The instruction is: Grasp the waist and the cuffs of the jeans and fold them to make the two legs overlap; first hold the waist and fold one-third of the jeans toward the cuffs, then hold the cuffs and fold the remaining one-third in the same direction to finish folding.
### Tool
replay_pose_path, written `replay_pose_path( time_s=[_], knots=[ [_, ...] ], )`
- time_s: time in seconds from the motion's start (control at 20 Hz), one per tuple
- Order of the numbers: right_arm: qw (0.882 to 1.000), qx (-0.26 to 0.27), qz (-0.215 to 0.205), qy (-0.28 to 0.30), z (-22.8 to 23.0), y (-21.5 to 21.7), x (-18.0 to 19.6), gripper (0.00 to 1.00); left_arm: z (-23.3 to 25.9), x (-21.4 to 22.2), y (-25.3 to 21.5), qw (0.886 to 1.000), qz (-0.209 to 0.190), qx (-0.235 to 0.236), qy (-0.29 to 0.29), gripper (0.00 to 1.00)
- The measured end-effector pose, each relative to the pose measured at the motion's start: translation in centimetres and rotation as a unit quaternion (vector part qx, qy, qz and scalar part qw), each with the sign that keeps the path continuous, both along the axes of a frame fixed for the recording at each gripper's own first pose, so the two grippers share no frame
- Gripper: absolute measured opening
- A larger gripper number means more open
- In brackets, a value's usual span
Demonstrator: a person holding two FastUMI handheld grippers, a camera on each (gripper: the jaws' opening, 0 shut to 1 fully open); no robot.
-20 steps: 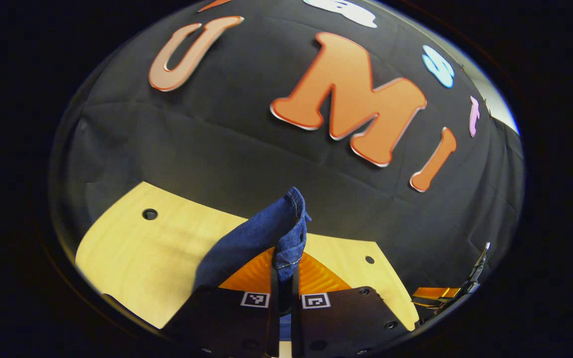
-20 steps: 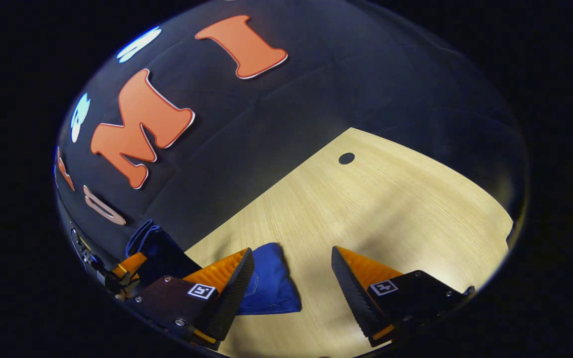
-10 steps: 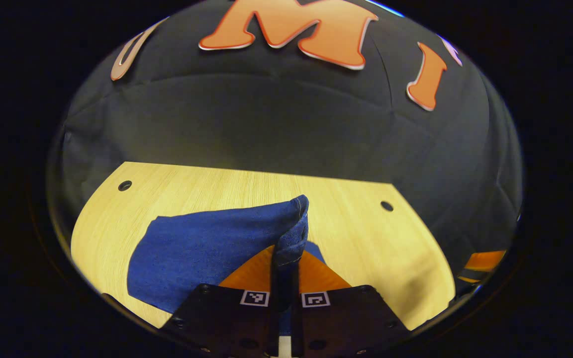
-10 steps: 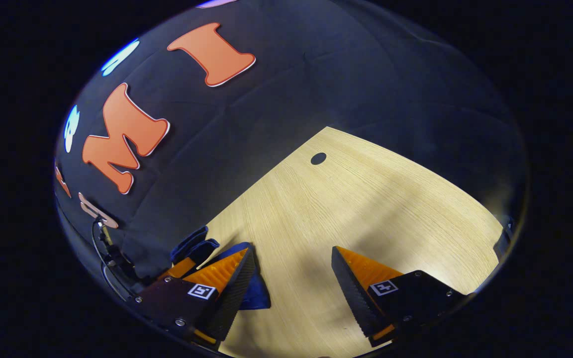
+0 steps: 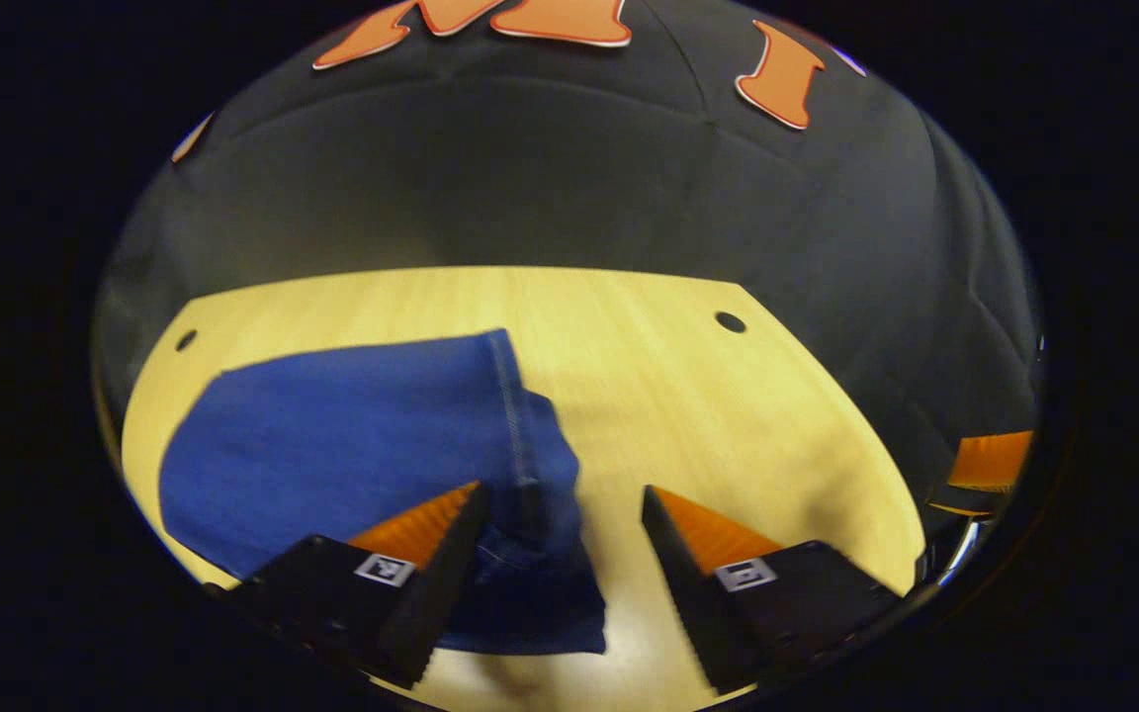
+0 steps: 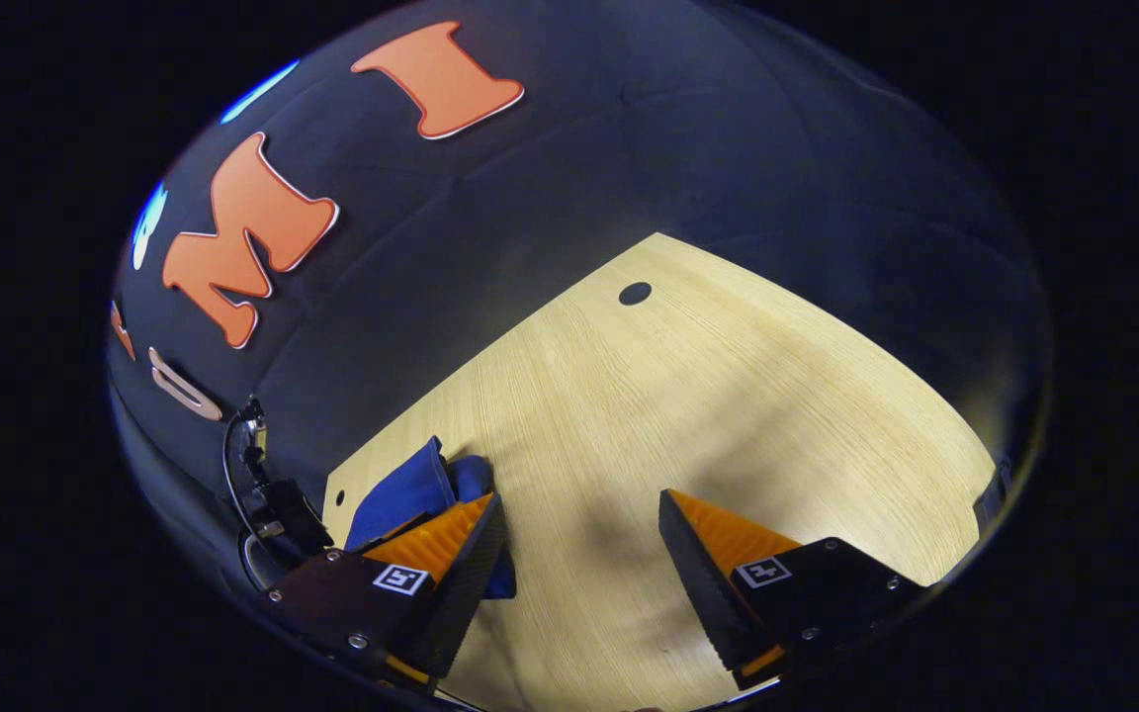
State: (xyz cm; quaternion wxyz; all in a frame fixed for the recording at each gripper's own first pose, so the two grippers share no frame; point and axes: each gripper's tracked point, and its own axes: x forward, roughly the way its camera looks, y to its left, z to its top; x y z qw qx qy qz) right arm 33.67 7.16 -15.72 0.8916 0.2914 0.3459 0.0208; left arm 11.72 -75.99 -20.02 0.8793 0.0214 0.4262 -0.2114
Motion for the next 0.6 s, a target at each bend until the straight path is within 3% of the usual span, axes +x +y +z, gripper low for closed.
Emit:
replay_pose_path(
  time_s=[0.05, 0.15, 0.3, 0.6],
  knots=[
    [1.0, -0.001, 0.004, -0.001, 0.0, 0.2, 0.0, 0.97, 1.3, -0.3, 0.5, 1.0, -0.011, 0.011, -0.019, 1.0],
    [1.0, -0.02, 0.012, -0.004, 0.1, 0.5, 0.0, 0.97, 3.7, -0.5, 0.7, 0.998, -0.03, -0.002, -0.046, 0.99],
    [0.999, -0.042, 0.029, -0.018, 1.2, 2.0, 0.3, 0.97, 10.0, -0.8, 3.3, 0.995, -0.017, -0.04, -0.086, 0.99],
    [0.987, -0.107, 0.055, -0.108, 7.4, 5.8, 0.7, 0.97, 24.4, -0.8, 15.9, 0.973, 0.051, -0.062, -0.215, 0.99]
  ],
)
